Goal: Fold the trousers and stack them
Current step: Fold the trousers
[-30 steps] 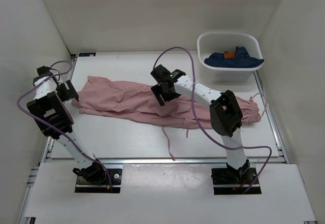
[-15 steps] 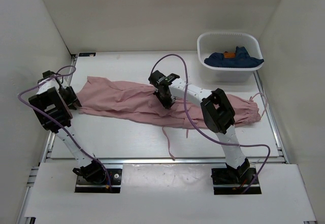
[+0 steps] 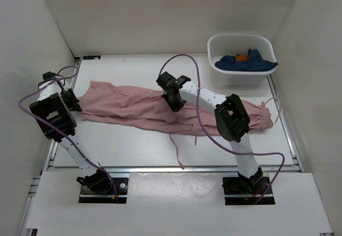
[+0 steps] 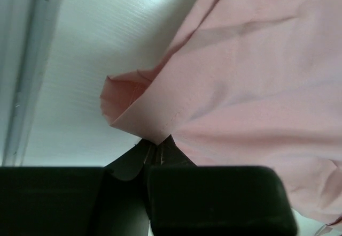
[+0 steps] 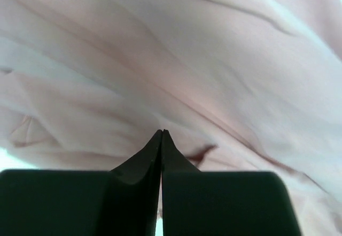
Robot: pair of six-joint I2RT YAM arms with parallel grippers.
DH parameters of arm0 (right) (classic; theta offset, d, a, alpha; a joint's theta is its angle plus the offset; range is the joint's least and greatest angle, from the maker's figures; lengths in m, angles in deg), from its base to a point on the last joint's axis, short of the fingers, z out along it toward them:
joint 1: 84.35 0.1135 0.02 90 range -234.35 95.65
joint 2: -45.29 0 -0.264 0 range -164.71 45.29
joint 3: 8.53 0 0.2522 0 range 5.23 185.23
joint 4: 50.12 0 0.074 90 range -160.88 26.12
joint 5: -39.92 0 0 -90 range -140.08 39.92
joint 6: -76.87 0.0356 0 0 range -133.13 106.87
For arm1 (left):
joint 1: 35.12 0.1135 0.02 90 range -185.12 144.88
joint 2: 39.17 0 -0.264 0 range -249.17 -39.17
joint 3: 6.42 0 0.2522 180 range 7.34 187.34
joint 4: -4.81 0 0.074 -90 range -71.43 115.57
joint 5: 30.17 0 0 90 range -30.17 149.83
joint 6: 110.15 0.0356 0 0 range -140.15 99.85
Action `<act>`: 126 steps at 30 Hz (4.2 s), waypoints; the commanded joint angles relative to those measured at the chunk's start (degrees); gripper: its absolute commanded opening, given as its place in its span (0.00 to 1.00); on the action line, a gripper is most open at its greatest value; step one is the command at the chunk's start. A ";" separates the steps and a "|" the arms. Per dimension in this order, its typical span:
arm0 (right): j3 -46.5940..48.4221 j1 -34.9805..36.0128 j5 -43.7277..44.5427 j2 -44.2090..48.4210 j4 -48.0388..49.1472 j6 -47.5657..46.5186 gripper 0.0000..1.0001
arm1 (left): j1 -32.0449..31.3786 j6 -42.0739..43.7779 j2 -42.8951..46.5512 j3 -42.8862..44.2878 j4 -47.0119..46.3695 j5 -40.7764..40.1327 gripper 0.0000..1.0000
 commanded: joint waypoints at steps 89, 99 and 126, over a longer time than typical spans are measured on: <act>-50.76 -53.98 4.06 39.29 19.00 38.00 0.99 | 1.34 0.25 13.91 -13.75 4.55 -22.51 0.55; -47.60 -55.47 6.78 23.63 13.48 40.01 0.25 | 1.95 0.25 13.38 -14.90 4.03 -25.41 0.56; 20.31 14.57 59.61 6.78 -36.19 56.98 0.00 | -29.07 0.25 9.00 -16.74 -0.10 -22.34 0.61</act>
